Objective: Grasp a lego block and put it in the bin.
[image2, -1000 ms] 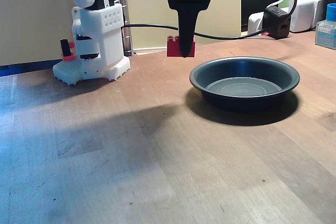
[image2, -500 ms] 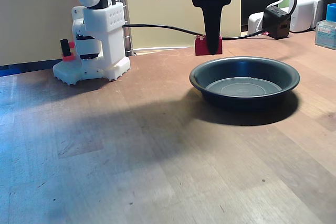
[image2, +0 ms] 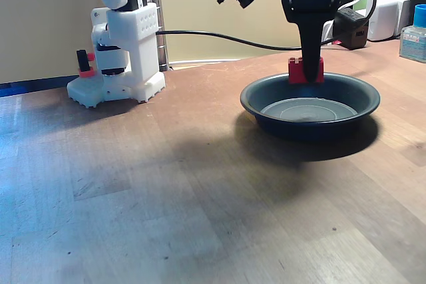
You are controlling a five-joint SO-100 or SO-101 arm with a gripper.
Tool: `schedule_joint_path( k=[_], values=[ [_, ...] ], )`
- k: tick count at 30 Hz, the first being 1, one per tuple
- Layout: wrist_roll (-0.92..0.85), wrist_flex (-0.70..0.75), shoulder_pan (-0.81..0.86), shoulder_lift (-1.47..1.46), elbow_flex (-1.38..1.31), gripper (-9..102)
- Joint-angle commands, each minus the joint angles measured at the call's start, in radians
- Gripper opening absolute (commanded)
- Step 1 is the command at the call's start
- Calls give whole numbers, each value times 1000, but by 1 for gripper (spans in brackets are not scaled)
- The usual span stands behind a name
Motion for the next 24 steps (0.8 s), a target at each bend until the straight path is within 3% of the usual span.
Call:
schedule_joint_path(
  k=[1,10,17,24],
  values=[
    [-2,11,3,-17,-72,-1],
    [-57,12,5,-28,-66,0],
    [-71,12,5,-26,-64,15],
    [-71,14,6,-25,-66,16]
  ],
)
